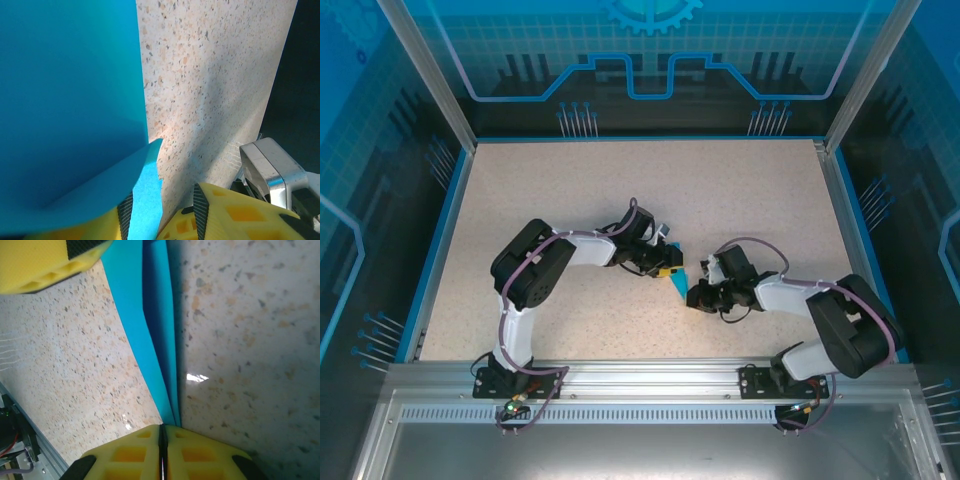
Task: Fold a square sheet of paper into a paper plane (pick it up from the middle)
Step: Fold the wing for the fifth time at the center of the table.
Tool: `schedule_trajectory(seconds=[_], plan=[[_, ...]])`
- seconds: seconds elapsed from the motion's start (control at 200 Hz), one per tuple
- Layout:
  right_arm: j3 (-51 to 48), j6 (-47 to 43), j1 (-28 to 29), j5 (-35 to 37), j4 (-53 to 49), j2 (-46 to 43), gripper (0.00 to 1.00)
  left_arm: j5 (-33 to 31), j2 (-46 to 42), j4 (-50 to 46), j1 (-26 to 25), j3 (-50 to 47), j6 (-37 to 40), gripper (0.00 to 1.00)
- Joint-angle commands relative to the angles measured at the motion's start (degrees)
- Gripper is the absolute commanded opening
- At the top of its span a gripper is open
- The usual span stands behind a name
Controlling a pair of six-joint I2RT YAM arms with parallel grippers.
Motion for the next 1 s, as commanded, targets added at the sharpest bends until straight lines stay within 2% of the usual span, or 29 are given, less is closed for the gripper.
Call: schedule_trajectory(seconds=[0.0,0.12,0.235,0.325,0.565,0.66,0.81,0.995], plan=[[-1.1,-1.4,-0.5,1.3,-11.1,-0.7,0.11,-3.0,3.1,-4.6,0.6,0.2,1.7,0.41],[0.2,-0.1,-0.4,-0.6,-9.6,-4.5,0.11,-2.9,3.1,-4.7,0.5,0.3,1.6,0.41],[2.4,1.3,-0.5,0.5,-8.4,-8.2,0.12,-2.9,3.1,-4.7,0.5,0.2,1.5,0.41],[3.1,3.8,-0.3,-0.1,-3.7,-8.4,0.13,-2.8,3.1,-4.7,0.5,0.2,1.5,0.41],[5.8,7.1,-0.1,-2.2,6.3,1.0,0.14,-2.7,2.8,-5.1,0.5,0.6,1.7,0.41],[8.6,5.6,-0.3,-3.3,5.6,4.9,0.13,-2.5,2.9,-5.2,0.5,0.6,1.7,0.41],[9.6,3.4,-1.3,-1.0,3.2,8.8,0.13,-2.2,2.8,-6.3,0.6,1.4,2.5,0.41],[7.1,2.0,-2.0,1.1,1.2,12.8,0.11,-2.1,2.5,-6.6,0.5,2.1,2.6,0.41]])
